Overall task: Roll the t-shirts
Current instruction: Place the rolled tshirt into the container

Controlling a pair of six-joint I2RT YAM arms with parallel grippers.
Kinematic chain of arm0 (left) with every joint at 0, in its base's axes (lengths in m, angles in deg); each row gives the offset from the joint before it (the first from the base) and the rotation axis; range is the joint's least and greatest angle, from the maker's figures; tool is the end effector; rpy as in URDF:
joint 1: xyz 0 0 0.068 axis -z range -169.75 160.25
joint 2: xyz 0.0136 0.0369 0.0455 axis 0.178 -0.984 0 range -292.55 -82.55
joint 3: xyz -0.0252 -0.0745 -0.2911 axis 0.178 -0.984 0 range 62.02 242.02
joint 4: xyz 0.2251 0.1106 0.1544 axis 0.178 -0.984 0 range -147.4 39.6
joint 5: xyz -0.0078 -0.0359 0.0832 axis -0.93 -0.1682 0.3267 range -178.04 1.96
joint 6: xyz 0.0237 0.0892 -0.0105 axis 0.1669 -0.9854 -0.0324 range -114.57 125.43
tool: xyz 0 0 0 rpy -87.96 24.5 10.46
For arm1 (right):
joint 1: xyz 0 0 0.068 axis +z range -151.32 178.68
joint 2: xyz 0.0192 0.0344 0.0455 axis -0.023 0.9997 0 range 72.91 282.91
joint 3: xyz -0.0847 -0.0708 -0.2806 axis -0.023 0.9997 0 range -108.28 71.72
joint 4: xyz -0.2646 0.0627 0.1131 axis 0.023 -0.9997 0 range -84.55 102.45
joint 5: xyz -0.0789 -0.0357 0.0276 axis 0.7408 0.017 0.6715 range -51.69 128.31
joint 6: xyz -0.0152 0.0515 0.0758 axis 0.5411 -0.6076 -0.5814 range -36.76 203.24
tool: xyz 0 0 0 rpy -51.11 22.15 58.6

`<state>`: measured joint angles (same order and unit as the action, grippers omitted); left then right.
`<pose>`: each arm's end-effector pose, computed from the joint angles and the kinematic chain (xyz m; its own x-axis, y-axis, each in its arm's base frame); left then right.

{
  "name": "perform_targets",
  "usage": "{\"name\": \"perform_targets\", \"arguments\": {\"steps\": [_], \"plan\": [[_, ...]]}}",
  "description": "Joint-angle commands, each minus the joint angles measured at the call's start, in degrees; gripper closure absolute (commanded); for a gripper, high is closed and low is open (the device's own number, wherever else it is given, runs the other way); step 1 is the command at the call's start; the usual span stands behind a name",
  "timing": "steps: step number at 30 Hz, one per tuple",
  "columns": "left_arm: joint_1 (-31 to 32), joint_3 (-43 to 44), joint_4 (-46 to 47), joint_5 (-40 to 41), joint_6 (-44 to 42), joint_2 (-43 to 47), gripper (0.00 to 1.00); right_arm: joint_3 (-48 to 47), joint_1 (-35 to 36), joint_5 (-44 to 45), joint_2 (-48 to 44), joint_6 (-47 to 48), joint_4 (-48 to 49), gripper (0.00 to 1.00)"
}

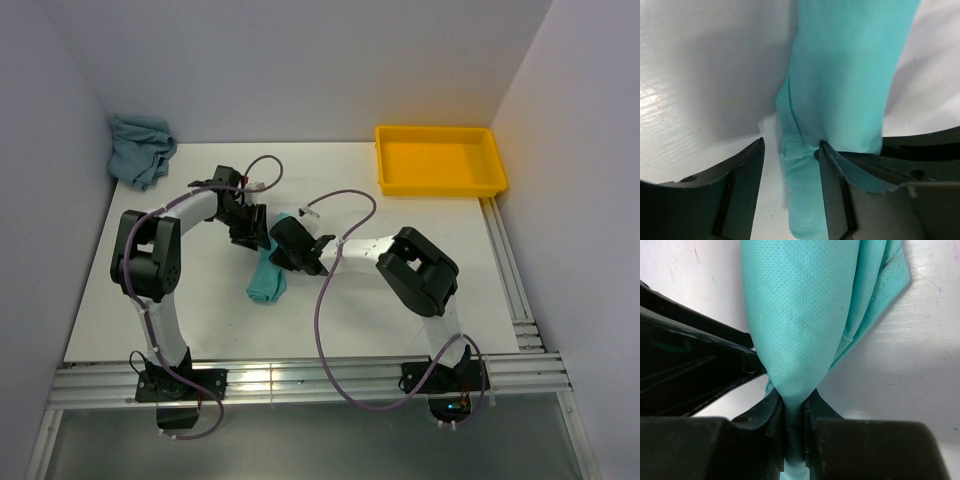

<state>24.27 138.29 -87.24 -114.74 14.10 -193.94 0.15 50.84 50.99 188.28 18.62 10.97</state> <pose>0.4145 -0.1423 0.1334 -0.9649 0.1021 -0.2418 0.2084 0.8582 -0.4691 0.3205 0.3828 0.1178 -0.7972 0.4105 -0.4426 0.1042 0.8158 0.5689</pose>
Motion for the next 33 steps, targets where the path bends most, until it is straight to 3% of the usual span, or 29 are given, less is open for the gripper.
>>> {"name": "perform_targets", "arguments": {"steps": [1,5,13,19,25,33], "plan": [[0.1,4.2,-1.0,-2.0,0.0,1.3,0.46,1.2,0.3,1.7,-0.2,-0.5,-1.2,0.89],[-0.9,9.3,-2.4,-4.4,-0.1,1.6,0.41,1.8,0.3,2.2,-1.1,-1.5,-1.3,1.0],[-5.2,19.2,-7.1,-9.1,-0.4,2.4,0.4,5.7,-1.0,3.7,-6.6,-4.3,1.3,1.0],[-8.8,19.8,-8.6,-11.3,-1.6,5.6,0.4,4.3,-4.5,7.1,-12.2,-4.0,-0.1,1.0],[-11.0,16.0,-8.9,-12.4,-3.8,10.1,0.41,2.5,-13.1,9.8,-18.7,-1.9,-2.7,1.0],[-12.3,13.5,-9.8,-13.5,-5.7,14.1,0.41,-0.4,-33.6,10.3,-23.8,-1.1,-3.2,1.0]]}}
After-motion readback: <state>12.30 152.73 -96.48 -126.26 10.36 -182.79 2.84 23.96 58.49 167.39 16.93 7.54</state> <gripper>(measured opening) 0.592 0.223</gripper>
